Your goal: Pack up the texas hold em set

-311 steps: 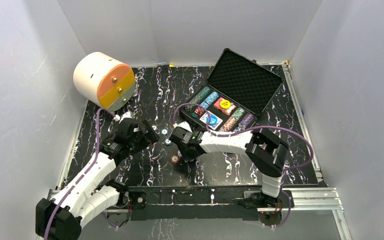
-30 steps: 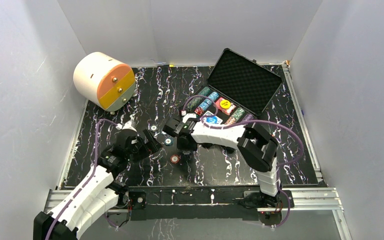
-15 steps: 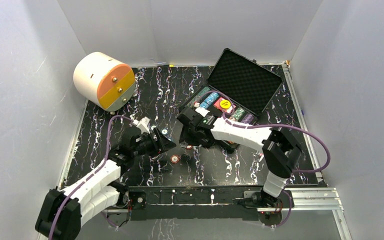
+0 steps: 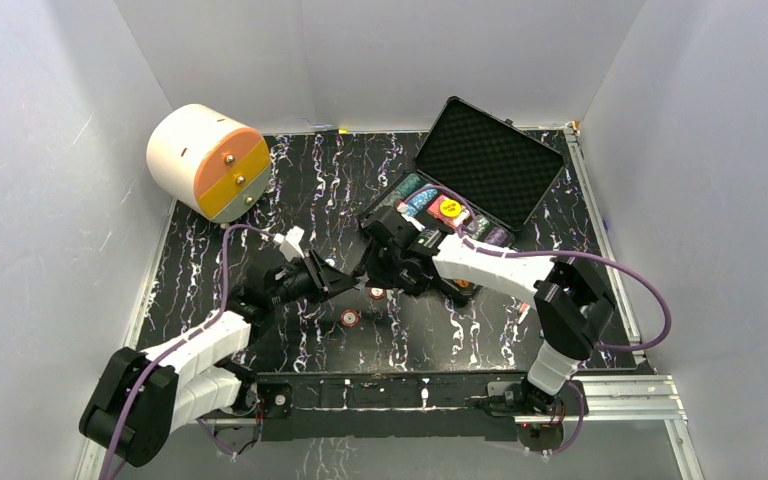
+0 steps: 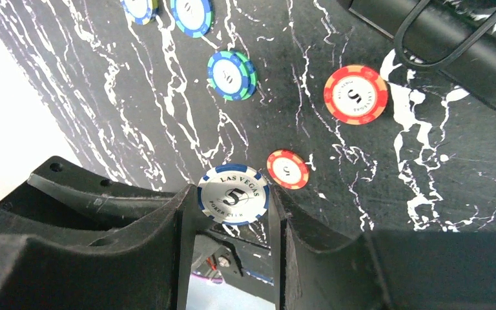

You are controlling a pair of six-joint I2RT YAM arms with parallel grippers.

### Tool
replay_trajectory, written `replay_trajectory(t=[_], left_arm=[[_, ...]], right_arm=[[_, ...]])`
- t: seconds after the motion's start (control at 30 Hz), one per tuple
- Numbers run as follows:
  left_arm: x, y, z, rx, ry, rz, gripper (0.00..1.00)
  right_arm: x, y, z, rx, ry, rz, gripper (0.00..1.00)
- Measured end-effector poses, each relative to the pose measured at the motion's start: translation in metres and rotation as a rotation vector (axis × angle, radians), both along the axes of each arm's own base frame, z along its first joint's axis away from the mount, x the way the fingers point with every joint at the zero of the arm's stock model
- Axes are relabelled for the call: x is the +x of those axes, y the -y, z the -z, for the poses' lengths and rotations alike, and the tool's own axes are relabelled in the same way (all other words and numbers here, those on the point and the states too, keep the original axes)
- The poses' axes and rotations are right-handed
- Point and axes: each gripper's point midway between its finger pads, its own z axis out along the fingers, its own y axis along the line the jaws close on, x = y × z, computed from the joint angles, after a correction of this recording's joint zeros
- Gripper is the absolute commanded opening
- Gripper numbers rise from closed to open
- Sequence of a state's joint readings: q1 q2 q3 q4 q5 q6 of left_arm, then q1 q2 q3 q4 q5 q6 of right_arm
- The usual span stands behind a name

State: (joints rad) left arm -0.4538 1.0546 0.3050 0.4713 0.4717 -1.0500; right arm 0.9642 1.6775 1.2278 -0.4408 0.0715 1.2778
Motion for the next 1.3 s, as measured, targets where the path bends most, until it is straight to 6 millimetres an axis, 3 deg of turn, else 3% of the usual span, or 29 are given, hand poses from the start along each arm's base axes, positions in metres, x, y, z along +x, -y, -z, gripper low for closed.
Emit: replay_trajectory(t=[0.17,0.23,0.37,0.47,0.6,0.67,0.8,0.93,1.1,1.3], left_arm=[[0.002,0.000,0.001,-0.003,-0.001,-0.007,0.00],[0.002,0.001,0.002,-0.001,-0.002,-0.005,0.00],[0.002,0.000,0.003,0.014,0.015,0.003,0.00],[0.005,-0.001,0.003,0.050,0.033,0.013,0.00],[0.012,0.001,-0.015,0.089,0.113,0.046,0.00],[0.015,0.003,-0.028,0.098,0.166,0.077,0.00],[0.014,0.011,-0.060,0.083,0.274,0.164,0.00],[0.009,0.020,-0.096,0.042,0.375,0.264,0.00],[-0.004,0.029,-0.134,-0.036,0.464,0.376,0.00],[-0.016,0.033,-0.148,-0.100,0.484,0.439,0.00]], right_arm=[[0.000,-0.002,-0.005,0.037,-0.009,0.001,0.44],[0.000,-0.001,-0.005,0.039,-0.012,0.002,0.45],[0.001,0.000,-0.004,0.041,-0.012,-0.004,0.62],[0.004,0.004,-0.005,0.034,0.022,-0.088,0.85],[0.023,0.017,-0.017,0.051,0.132,-0.255,0.92],[0.034,0.026,-0.036,0.095,0.220,-0.328,0.88],[0.049,0.046,-0.094,0.215,0.443,-0.476,0.78],[0.033,0.050,-0.141,0.327,0.637,-0.672,0.65],[0.002,0.046,-0.163,0.416,0.746,-0.867,0.56],[-0.009,0.045,-0.166,0.457,0.771,-0.946,0.34]])
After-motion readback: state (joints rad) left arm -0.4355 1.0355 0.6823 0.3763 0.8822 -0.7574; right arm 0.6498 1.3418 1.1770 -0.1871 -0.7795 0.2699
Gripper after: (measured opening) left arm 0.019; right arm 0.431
